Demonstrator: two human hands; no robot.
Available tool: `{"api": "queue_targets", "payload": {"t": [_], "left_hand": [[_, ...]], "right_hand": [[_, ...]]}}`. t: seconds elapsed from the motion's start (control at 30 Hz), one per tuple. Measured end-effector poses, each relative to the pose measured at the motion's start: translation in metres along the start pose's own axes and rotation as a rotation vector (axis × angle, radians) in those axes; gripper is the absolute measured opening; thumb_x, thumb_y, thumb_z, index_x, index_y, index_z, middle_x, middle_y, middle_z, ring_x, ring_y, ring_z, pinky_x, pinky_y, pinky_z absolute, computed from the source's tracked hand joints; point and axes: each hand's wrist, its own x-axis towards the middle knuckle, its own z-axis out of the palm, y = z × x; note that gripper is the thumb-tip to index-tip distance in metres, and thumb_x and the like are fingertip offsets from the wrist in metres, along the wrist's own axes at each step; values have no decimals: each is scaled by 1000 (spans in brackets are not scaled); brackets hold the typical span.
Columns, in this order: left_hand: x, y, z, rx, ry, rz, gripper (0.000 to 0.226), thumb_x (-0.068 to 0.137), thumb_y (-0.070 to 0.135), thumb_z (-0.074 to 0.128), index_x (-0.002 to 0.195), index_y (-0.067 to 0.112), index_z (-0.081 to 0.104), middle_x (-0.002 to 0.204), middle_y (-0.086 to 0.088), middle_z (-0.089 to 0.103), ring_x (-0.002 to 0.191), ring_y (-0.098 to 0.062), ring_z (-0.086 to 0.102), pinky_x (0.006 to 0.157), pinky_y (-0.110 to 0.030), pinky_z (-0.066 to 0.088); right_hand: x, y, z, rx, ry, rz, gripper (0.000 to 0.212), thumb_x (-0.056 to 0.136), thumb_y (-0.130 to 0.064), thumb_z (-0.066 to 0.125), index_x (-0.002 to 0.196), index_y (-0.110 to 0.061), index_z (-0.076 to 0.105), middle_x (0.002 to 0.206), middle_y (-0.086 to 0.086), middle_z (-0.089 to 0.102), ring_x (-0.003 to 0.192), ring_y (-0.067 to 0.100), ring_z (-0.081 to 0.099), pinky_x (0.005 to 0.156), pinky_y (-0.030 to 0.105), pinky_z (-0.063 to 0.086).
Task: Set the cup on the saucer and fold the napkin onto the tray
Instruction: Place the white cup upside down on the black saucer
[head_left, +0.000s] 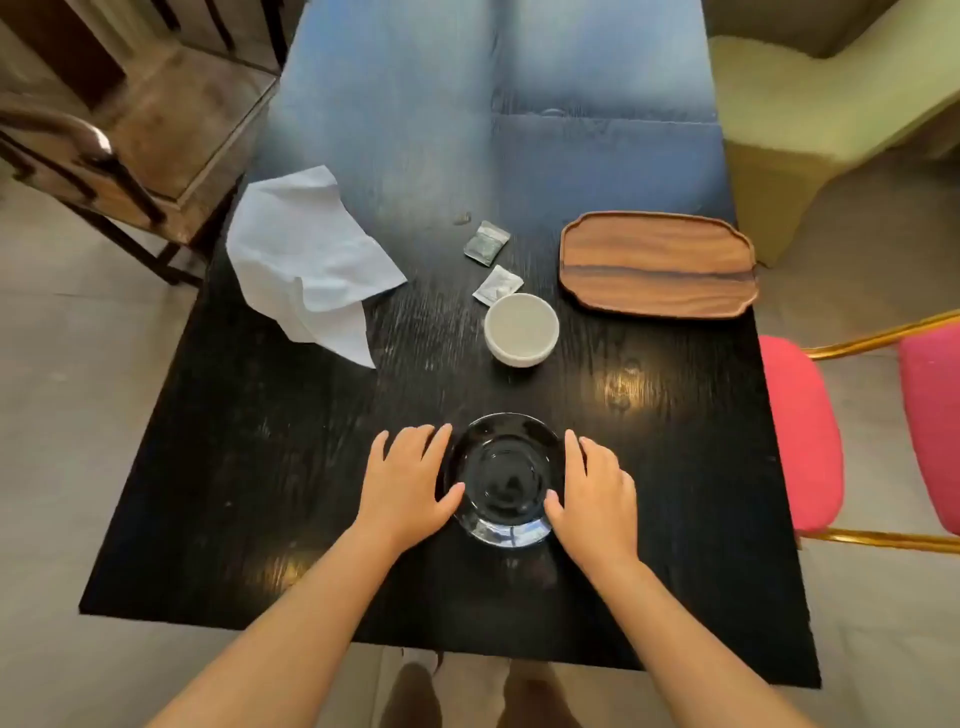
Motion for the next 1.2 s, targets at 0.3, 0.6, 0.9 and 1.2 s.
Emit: {"api": "queue_targets", "payload": {"t": [0.3, 0.6, 0.9, 1.2], "left_hand": [[-5, 22, 8, -373, -46, -219, 45, 85, 24, 60, 127, 14, 51, 119, 0, 52, 107, -15, 50, 89, -29, 44], [15, 83, 6, -903, -29, -406, 40, 87, 4, 55, 122, 24, 55, 92, 9, 63, 63, -20, 61, 65, -20, 52], [85, 156, 16, -1050, -67, -313, 47, 84, 3, 56, 127, 21, 51, 93, 1, 62, 66, -13, 60, 78, -35, 55], [118, 199, 24, -1043, -106, -206, 48, 85, 1, 55, 128, 24, 53, 82, 5, 64, 60, -7, 59, 74, -28, 54]], "right_hand": [[-2, 3, 7, 425, -120, 77, 66, 89, -12, 53, 146, -14, 20, 120, 2, 42, 95, 12, 49, 76, 21, 47], [10, 54, -17, 757, 12, 247, 54, 83, 5, 50, 130, -21, 46, 102, -3, 48, 84, 2, 46, 78, 9, 37], [45, 151, -39, 754, 138, 353, 57, 76, 9, 50, 124, -21, 54, 95, 1, 50, 78, 13, 52, 78, 24, 39], [69, 208, -30, 781, 120, 438, 58, 68, 11, 50, 118, -18, 58, 98, 16, 61, 71, 21, 52, 72, 27, 42]]}}
